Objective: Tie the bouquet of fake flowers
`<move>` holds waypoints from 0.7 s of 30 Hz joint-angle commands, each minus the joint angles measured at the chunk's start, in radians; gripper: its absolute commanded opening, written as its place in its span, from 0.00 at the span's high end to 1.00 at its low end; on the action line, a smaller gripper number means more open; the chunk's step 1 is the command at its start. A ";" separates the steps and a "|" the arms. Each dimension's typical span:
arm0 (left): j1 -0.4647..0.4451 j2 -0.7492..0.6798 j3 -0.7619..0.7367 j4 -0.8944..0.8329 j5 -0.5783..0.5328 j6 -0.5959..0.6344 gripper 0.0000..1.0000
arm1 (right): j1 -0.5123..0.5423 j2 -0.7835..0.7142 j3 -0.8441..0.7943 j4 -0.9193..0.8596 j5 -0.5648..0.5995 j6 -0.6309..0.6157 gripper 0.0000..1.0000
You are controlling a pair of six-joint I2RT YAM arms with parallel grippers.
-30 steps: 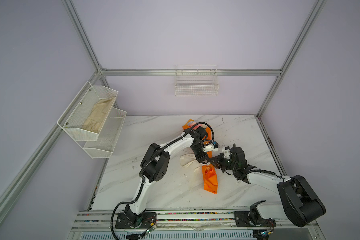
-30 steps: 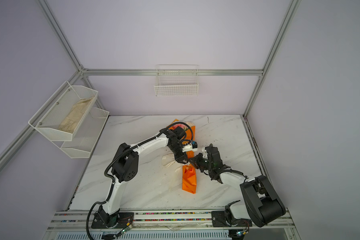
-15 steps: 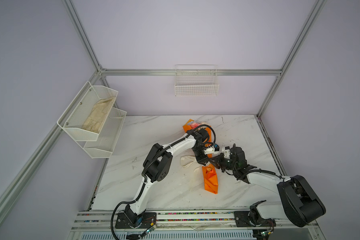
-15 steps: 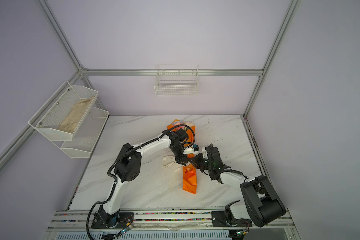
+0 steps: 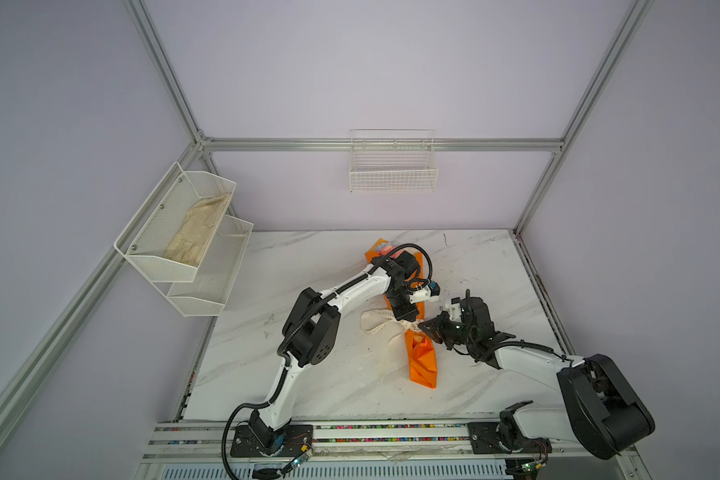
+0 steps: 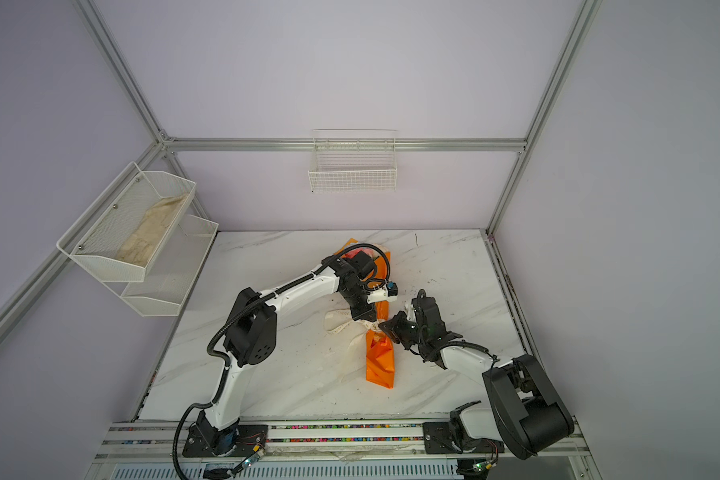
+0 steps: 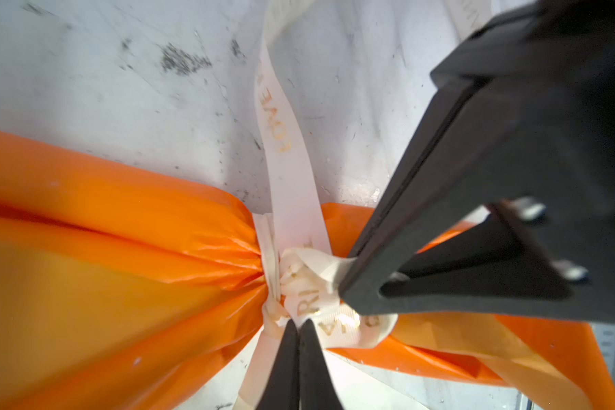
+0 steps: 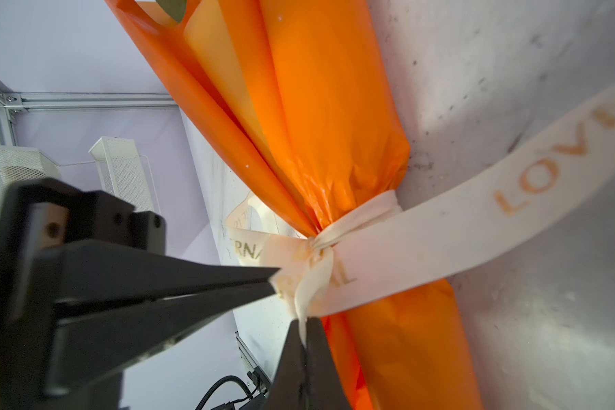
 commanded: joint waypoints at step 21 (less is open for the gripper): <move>0.026 -0.150 -0.144 0.152 0.022 -0.113 1.00 | 0.005 -0.078 0.121 -0.278 0.141 -0.234 0.66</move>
